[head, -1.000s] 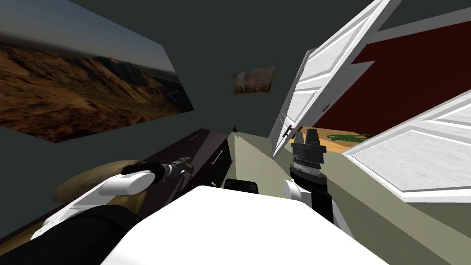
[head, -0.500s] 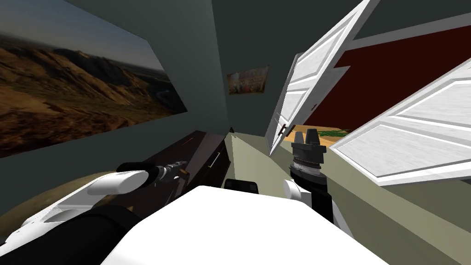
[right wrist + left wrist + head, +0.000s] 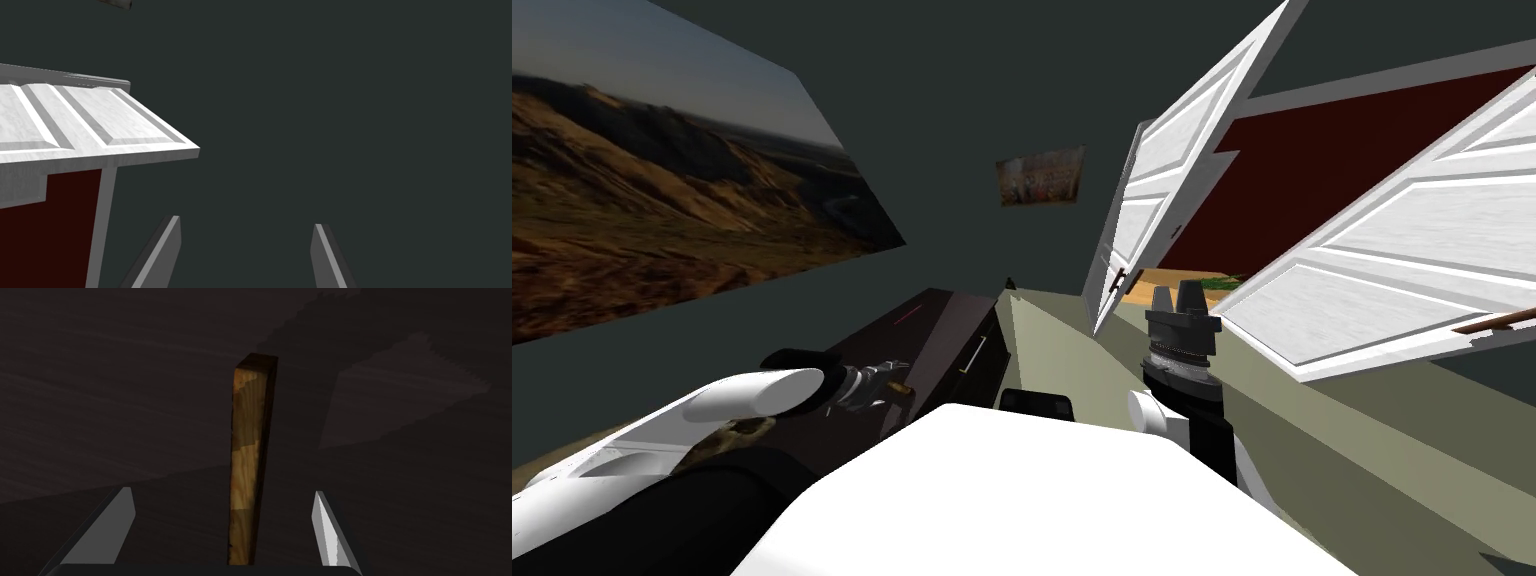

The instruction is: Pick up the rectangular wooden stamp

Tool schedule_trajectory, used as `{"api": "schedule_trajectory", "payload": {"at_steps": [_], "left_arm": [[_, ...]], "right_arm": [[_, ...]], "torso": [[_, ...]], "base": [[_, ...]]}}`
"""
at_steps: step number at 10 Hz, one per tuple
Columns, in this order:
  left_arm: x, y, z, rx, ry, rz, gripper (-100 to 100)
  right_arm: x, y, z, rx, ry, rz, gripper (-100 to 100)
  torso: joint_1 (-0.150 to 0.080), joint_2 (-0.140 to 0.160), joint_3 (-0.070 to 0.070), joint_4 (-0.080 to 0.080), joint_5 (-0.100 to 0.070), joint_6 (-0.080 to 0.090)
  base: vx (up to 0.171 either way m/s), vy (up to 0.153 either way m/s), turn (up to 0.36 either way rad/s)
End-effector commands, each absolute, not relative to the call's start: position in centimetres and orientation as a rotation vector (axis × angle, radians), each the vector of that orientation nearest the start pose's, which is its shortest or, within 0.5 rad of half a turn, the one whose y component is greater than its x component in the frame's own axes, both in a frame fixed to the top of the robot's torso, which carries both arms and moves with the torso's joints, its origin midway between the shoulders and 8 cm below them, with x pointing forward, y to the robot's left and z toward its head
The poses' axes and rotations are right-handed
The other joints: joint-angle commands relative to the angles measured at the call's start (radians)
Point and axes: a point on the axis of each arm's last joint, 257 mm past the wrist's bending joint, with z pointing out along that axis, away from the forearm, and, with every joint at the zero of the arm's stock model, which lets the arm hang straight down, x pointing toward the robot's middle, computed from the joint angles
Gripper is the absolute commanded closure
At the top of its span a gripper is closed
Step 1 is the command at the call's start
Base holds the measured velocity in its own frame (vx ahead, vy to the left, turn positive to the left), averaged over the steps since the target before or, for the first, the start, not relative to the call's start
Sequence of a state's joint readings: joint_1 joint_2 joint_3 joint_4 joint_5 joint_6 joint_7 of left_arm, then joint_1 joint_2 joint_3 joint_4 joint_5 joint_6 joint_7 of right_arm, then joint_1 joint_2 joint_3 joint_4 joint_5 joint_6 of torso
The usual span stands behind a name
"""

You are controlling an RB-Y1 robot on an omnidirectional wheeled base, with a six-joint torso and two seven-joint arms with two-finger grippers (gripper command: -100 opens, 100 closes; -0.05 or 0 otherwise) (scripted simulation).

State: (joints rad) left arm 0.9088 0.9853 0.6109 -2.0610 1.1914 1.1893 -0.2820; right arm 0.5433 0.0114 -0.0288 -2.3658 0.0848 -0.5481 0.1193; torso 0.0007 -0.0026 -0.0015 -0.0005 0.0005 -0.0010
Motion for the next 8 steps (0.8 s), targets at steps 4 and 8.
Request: {"api": "schedule_trajectory", "payload": {"at_steps": [4,8], "left_arm": [[10.7,53.6,-28.8,-2.088,2.258,-0.064,-100],[9.6,53.7,-29.0,-2.124,2.275,-0.041,0]], "right_arm": [[31.5,-27.6,5.7,0.488,0.613,1.112,0],[31.5,-27.6,5.7,0.488,0.613,1.111,0]], "torso": [[0.002,-0.001,0.000,0.000,0.000,0.000],[0.000,0.000,0.000,0.000,0.000,-0.001]], "base": [[0.034,0.038,-0.168],[0.018,0.022,-0.061]]}}
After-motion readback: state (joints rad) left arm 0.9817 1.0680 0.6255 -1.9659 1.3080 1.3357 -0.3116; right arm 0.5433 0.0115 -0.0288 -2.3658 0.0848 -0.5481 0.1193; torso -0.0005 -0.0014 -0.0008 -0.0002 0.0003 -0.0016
